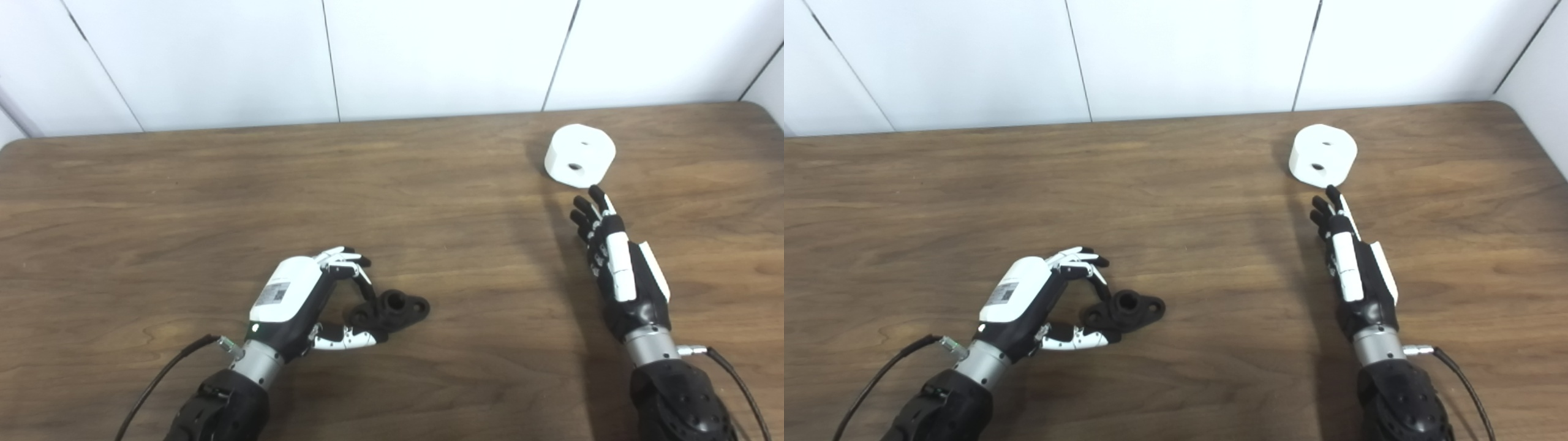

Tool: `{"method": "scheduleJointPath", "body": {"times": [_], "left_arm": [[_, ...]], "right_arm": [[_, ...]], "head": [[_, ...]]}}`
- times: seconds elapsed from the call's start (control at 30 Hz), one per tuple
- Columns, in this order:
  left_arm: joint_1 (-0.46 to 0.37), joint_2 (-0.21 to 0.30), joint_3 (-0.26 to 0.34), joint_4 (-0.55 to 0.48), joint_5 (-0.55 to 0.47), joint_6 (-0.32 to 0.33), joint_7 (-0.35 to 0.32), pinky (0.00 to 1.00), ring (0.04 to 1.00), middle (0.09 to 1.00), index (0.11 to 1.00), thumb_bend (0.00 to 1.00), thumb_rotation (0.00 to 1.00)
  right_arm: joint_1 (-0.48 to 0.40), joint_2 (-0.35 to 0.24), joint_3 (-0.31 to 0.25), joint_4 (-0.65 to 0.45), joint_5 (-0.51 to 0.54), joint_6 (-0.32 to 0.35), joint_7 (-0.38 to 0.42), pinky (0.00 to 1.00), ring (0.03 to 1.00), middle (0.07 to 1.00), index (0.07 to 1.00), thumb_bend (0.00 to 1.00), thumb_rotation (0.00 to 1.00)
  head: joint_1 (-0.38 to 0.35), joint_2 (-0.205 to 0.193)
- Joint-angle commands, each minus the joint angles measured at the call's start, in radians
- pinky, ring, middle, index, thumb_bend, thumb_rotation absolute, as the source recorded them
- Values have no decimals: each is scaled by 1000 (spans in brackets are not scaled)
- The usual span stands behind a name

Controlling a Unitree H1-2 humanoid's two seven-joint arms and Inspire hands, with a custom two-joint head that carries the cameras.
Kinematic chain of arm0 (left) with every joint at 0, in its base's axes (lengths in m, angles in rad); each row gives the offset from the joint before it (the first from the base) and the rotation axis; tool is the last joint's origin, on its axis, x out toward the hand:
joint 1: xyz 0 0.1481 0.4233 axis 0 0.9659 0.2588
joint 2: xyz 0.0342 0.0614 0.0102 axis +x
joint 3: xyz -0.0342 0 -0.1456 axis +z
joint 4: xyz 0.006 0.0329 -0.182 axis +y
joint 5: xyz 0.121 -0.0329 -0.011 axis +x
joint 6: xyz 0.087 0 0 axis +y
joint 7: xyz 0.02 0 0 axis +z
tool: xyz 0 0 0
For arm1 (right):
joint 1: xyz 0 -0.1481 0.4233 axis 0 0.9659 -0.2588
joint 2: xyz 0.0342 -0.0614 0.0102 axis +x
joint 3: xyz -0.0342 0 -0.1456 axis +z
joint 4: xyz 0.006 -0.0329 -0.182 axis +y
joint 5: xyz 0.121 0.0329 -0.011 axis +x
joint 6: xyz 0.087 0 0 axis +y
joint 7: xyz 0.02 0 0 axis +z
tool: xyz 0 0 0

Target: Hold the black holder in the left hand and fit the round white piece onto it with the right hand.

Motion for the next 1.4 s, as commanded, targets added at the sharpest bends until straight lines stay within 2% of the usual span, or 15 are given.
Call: {"method": "scheduleJointPath", "body": {"times": [0.0,0.13,0.47,0.9,1.0,1.23,1.3,1.37], "left_arm": [[14,13,-15,40,17,10,-48,838,875,791,490,510,58],[11,19,-23,44,66,12,-51,879,878,792,490,510,60],[6,23,-34,48,129,-5,-48,890,879,794,490,510,57],[13,13,-31,49,146,-14,-46,889,882,795,490,510,58],[17,14,-31,50,150,-19,-41,885,880,794,490,511,58],[25,23,-29,40,146,-25,-44,884,878,796,490,510,58],[25,24,-25,38,140,-24,-47,879,872,793,490,511,58],[24,26,-20,34,128,-24,-52,879,871,792,490,511,58]], "right_arm": [[-13,-16,-8,-37,9,-20,6,1000,955,952,989,594,1000],[-12,-15,-9,-40,13,-17,4,1000,957,952,987,584,1000],[-12,-23,-12,-35,19,-24,8,1000,951,953,988,577,1000],[-15,-22,-26,-34,25,-21,3,1000,964,954,993,595,975],[-26,-32,-35,-27,-12,-41,-11,1000,961,945,993,593,913],[-59,-54,-50,-39,-59,-43,-28,1000,966,945,989,667,873],[-80,-75,-54,-40,-79,-48,-28,995,963,945,990,655,877],[-101,-93,-59,-46,-87,-36,-24,993,965,955,996,622,824]], "head": [[0,1],[2,0],[3,-1],[-8,-9],[-30,-16],[-100,-12],[-115,-9],[-136,-8]]}}
